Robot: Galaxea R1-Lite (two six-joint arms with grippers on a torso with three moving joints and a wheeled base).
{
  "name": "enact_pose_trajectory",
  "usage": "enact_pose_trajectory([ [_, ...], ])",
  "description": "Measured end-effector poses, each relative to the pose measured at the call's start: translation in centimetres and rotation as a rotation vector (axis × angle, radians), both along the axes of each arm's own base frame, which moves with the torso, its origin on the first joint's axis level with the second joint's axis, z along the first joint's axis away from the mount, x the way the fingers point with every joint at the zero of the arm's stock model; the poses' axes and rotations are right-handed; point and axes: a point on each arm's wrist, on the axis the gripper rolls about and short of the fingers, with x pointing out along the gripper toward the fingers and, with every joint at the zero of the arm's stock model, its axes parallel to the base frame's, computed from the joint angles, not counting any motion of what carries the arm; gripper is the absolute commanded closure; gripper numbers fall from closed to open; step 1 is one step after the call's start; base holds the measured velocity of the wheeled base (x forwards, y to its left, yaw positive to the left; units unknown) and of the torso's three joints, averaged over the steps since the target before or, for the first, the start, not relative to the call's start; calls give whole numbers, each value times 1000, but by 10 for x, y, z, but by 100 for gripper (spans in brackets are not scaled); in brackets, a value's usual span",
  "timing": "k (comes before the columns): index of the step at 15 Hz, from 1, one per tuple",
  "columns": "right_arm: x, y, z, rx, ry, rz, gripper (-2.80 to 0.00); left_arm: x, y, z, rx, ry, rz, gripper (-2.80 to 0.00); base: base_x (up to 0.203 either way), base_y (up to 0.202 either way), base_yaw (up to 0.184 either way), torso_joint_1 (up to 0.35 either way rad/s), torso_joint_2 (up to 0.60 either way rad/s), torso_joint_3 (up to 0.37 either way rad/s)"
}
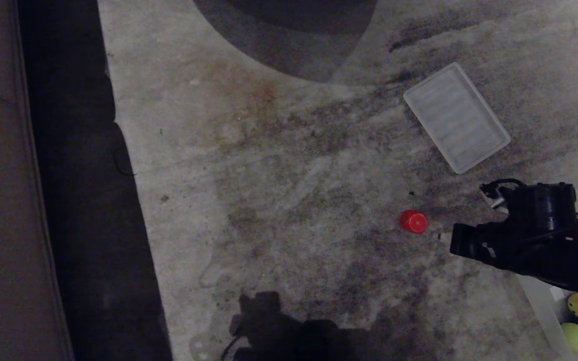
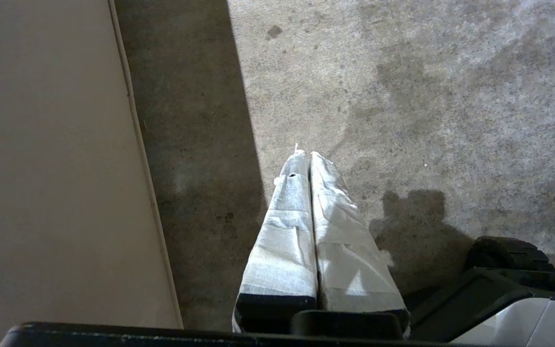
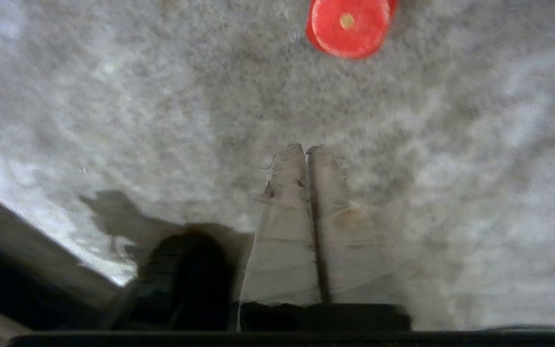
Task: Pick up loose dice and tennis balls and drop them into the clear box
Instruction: Pick up toys out of the box
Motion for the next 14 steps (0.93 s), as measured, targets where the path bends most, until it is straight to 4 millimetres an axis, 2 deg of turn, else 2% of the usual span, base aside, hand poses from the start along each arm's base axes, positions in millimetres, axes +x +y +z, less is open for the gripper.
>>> enact_pose_trajectory([
  [3,20,2,-17,-41,38,-30,-280,0,0,0,0,0,0,0,0,0,0,0,0,0],
  [6,30,1,-36,-158,78,-54,-280,0,0,0,0,0,0,0,0,0,0,0,0,0],
  [8,36,1,-44,-170,97,-55,-280,0,0,0,0,0,0,0,0,0,0,0,0,0],
  [14,67,6,-46,-125,65,-85,-280,0,0,0,0,0,0,0,0,0,0,0,0,0],
])
